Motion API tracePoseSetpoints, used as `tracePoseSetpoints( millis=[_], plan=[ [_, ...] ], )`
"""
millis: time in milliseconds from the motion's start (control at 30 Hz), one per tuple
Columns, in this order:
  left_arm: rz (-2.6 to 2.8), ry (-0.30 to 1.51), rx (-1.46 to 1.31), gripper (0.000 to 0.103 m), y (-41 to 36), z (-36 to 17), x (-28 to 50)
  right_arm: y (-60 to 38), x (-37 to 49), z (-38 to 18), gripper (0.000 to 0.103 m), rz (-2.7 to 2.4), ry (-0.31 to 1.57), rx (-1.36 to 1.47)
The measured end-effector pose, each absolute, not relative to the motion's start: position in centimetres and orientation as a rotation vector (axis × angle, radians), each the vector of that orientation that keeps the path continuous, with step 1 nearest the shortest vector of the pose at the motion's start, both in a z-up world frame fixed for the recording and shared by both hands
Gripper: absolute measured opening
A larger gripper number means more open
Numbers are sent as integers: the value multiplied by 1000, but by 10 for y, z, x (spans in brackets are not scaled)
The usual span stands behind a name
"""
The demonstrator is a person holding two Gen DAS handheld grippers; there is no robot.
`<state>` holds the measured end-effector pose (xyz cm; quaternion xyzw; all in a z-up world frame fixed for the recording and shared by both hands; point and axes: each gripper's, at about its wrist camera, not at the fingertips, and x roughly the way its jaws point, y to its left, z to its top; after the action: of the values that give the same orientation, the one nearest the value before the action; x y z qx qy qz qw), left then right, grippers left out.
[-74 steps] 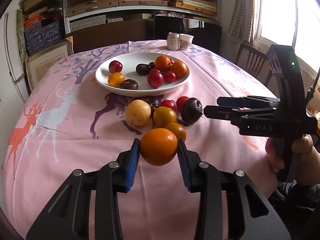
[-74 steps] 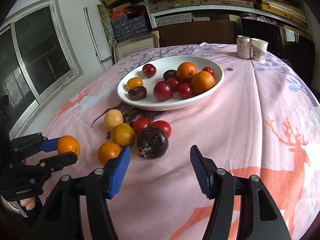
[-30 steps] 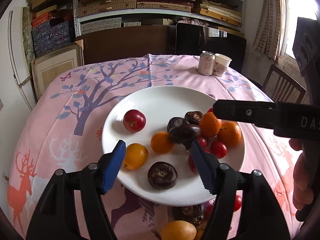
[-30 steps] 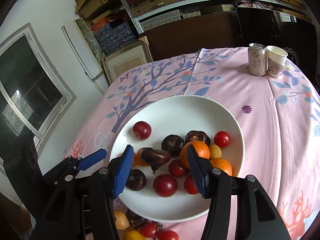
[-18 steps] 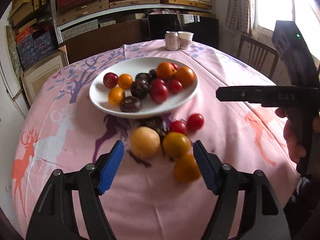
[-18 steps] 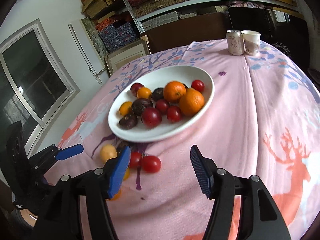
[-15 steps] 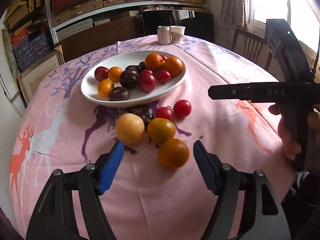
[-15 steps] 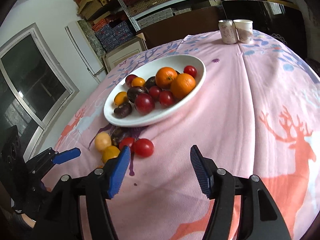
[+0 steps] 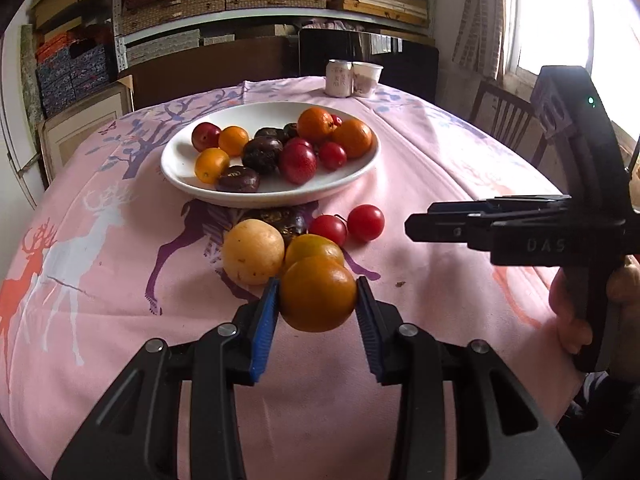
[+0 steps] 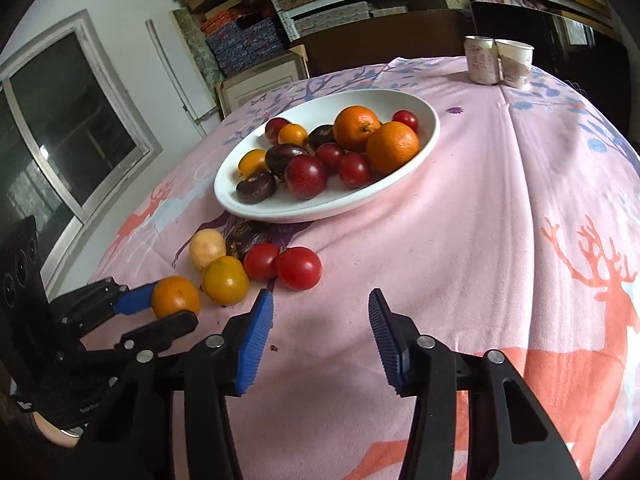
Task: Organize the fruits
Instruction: 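Grasp a yellow tomato with the left tool while the right tool grasps a red tomato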
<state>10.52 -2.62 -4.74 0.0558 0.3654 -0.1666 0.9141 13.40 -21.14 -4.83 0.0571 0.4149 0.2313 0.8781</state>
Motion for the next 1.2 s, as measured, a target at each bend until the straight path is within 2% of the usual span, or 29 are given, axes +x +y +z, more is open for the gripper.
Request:
tracePoseSetpoints(
  millis=[300,433,733,933,1200],
  plan=[
    [-346,747,85,37,-21,-46,107,-178,161,-53,44,476,922,18],
    [-350,746,81,37,-20,-46,107,-171,166,-57,31,502,945,38],
    [-343,735,51,37,-15,-45,106,-197,149,-50,31,499,917,114],
    [-369,748,-2,37,-6,-35,114,-226,145,-22,31,505,852,201],
    [-309,696,40,38,-2,4,180,-209,204,22,31,506,810,241]
  ],
)
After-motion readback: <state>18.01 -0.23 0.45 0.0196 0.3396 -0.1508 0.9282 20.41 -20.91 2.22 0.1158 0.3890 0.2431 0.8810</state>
